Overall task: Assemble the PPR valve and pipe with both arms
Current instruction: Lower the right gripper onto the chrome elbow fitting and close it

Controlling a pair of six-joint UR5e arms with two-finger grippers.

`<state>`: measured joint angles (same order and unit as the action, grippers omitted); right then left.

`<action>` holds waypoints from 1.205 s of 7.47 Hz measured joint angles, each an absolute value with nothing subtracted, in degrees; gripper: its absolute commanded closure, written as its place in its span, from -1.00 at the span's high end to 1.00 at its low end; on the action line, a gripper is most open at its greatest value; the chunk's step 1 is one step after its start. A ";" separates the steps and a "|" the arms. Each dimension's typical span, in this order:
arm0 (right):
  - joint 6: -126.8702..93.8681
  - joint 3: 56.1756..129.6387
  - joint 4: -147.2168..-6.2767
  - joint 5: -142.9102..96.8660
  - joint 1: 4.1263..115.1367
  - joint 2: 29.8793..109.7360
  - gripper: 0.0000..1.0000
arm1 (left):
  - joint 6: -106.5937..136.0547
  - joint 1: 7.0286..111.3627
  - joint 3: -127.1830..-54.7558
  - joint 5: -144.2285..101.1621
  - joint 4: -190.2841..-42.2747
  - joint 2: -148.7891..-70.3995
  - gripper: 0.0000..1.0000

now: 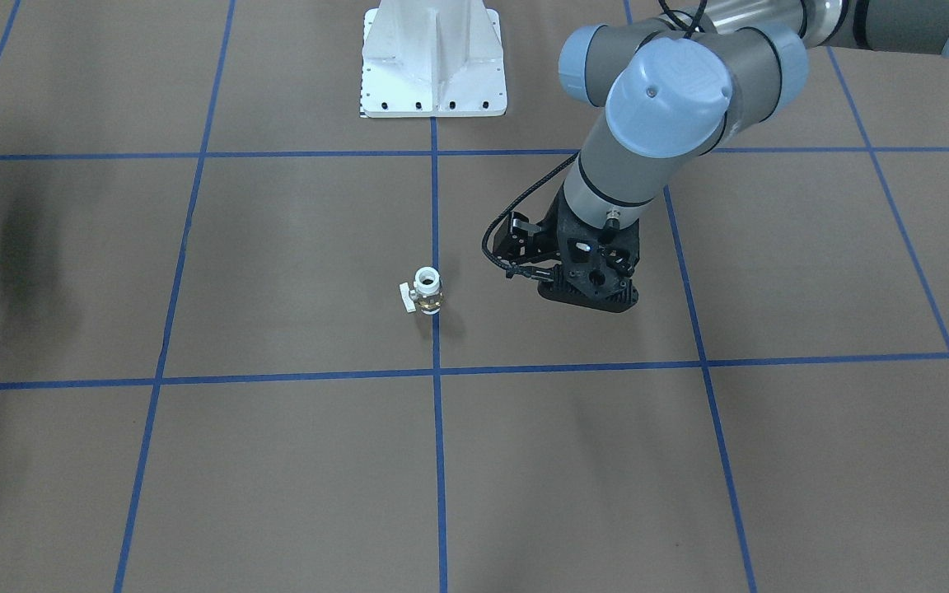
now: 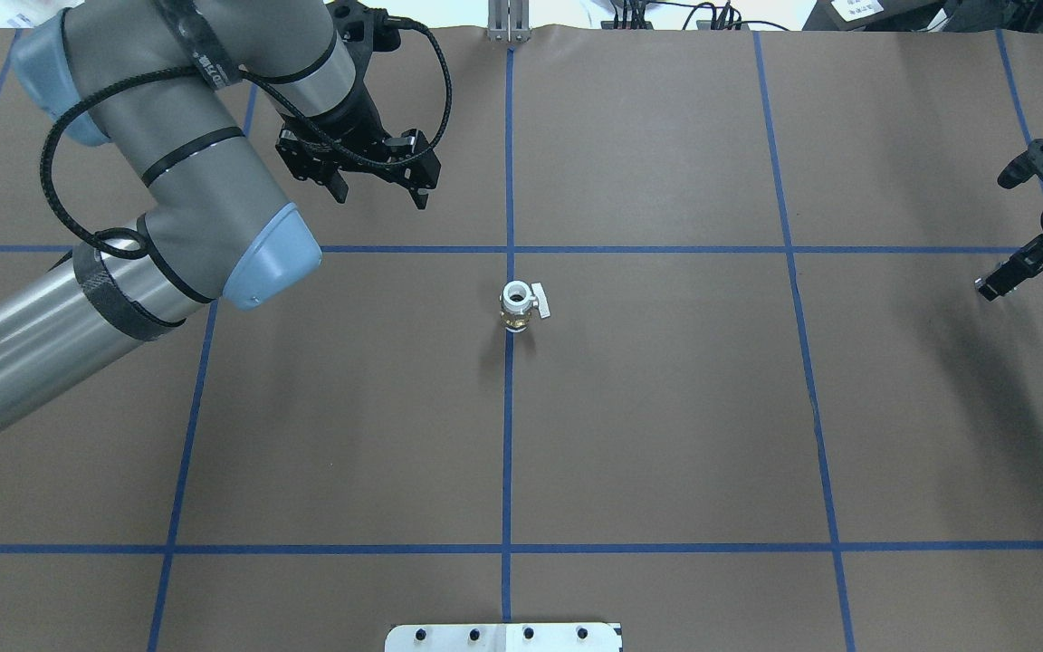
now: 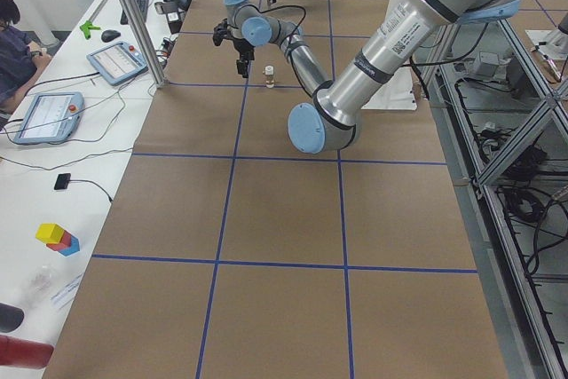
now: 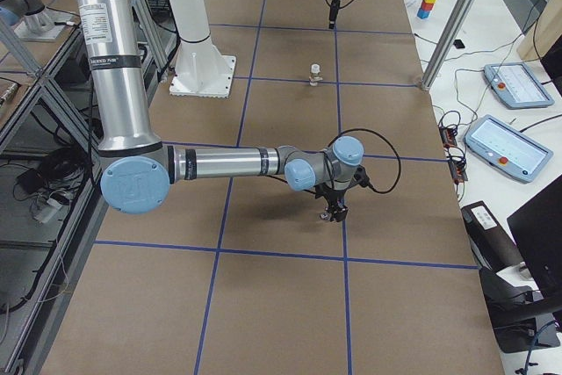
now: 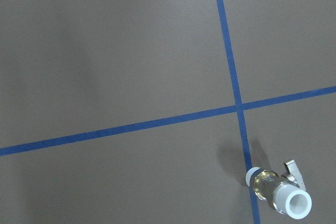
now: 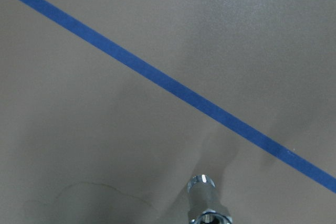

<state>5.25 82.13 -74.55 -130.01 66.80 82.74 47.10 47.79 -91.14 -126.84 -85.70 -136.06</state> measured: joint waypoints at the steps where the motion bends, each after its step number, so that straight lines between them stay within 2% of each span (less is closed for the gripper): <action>1: 6.12 81.61 -74.57 -129.99 66.80 82.48 0.31 | 47.09 47.76 -91.14 -126.83 -85.77 -136.06 1.00; 4: 7.13 79.70 -74.55 -130.03 66.80 81.24 0.17 | 47.06 47.73 -91.13 -126.83 -85.86 -136.06 1.00; 7: 7.69 79.24 -74.61 -130.07 66.84 81.20 0.14 | 47.08 47.65 -91.10 -126.83 -85.87 -136.06 0.99; 8: 7.74 79.22 -74.62 -130.10 66.87 81.25 0.03 | 47.10 47.64 -91.11 -126.82 -85.87 -136.06 1.00; 9: 7.75 79.20 -74.62 -130.13 66.87 81.28 0.03 | 47.11 47.64 -91.11 -126.83 -85.87 -136.06 1.00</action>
